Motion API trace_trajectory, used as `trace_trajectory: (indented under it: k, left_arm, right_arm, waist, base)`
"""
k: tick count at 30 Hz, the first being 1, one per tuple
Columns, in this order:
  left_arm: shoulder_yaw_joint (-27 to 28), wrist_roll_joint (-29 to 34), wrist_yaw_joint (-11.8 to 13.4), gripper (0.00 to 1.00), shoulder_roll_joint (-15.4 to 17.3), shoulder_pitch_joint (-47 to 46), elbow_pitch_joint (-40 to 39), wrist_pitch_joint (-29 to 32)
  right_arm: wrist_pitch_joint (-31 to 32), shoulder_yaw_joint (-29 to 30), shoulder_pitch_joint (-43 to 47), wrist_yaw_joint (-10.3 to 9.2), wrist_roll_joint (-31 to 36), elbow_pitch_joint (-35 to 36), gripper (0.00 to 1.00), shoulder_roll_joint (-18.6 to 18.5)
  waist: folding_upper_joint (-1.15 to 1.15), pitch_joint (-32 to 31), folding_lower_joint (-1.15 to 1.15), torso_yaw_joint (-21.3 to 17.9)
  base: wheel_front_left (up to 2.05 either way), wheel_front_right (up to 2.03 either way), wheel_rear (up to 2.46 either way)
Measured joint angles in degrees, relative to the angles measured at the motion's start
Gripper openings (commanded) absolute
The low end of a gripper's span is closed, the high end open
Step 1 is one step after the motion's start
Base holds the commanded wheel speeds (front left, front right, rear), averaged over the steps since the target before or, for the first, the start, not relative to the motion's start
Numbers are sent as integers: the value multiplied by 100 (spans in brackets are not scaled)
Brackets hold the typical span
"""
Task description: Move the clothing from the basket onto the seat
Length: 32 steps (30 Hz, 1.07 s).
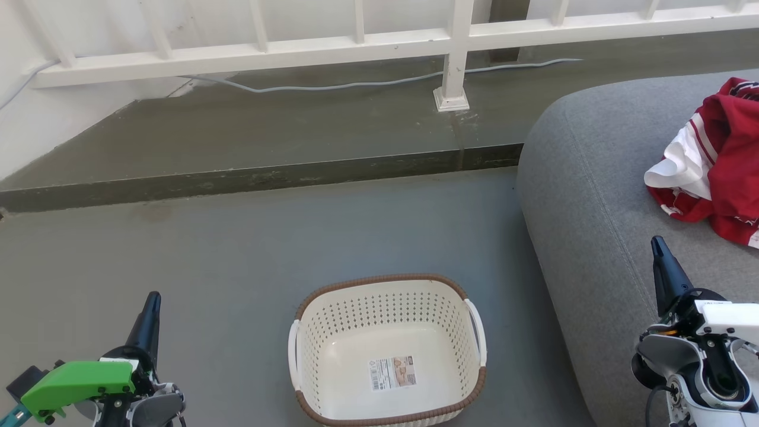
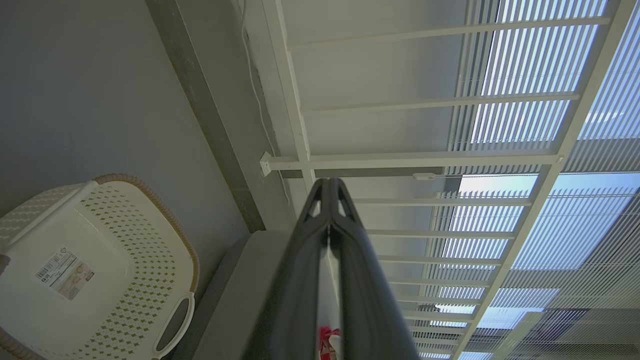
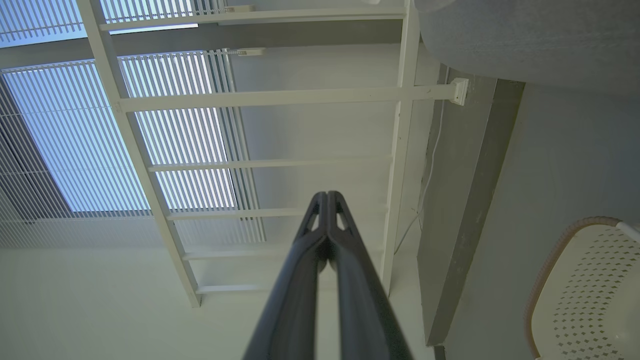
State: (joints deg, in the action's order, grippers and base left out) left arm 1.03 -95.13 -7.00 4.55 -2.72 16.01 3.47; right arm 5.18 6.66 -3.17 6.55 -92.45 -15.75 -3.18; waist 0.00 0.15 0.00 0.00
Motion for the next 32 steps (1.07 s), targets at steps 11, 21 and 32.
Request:
trace_trajectory:
  k: [11,21,32]
  left_arm:
    - [8,0,0,0,-2,-1,2,1]
    - [15,1,0,0,-3,-2,1,1]
    - [26,1,0,0,-7,-2,0,1]
  right_arm:
    - [1,4,0,0,0,0,0,1]
    - [1,7,0,0,0,1,0,5]
    - [16,9,0,0,0,1,0,9]
  waist:
    - [0,0,0,0]
    - [0,0,0,0]
    - [0,1,0,1]
  base:
    - [0,0,0]
    - [0,0,0]
    - [0,0,0]
